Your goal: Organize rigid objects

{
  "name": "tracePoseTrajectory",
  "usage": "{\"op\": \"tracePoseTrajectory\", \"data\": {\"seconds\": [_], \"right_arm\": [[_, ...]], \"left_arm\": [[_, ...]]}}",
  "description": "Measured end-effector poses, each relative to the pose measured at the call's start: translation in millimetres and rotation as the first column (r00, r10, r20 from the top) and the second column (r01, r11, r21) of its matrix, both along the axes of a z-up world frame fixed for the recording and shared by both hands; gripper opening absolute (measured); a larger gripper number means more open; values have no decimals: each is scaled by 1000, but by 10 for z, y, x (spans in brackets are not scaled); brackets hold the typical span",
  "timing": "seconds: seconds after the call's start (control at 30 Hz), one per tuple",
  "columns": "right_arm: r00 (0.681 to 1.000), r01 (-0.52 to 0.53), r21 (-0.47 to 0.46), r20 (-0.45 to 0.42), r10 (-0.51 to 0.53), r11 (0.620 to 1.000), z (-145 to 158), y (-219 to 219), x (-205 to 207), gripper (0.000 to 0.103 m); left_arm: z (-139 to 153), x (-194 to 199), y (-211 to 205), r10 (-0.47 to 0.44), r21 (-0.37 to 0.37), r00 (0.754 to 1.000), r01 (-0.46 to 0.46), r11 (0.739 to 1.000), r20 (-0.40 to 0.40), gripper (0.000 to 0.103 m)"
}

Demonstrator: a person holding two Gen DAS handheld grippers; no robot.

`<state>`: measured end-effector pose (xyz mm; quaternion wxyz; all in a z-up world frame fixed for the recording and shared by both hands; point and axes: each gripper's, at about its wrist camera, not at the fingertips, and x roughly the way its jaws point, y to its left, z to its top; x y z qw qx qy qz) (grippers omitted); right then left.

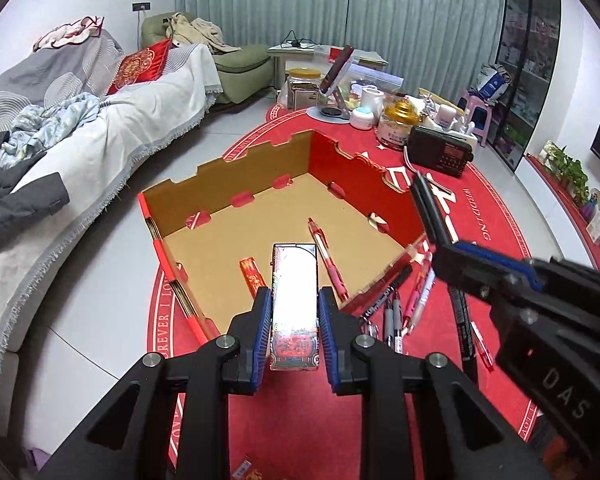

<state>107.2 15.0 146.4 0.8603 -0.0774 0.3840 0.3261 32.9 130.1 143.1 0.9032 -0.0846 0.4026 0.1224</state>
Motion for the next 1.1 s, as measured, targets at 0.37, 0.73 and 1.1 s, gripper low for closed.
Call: {"op": "tracePoseTrajectory", "data": {"seconds": [0.37,0.73,1.1], "right_arm": [[1000,-20,21,0,20,1000,66,325,343,10],[999,-32,8,-44,32,999,-167,562,661,10],[994,-29,-61,-108,22,998,-542,653,906,10]], "left_arm": [[-27,274,221,20,-3,1000,-21,1000,-19,25],[-254,602,491,55,-43,995,-59,997,-86,25],[-626,832,617,58,-97,977,-79,992,-205,25]]}}
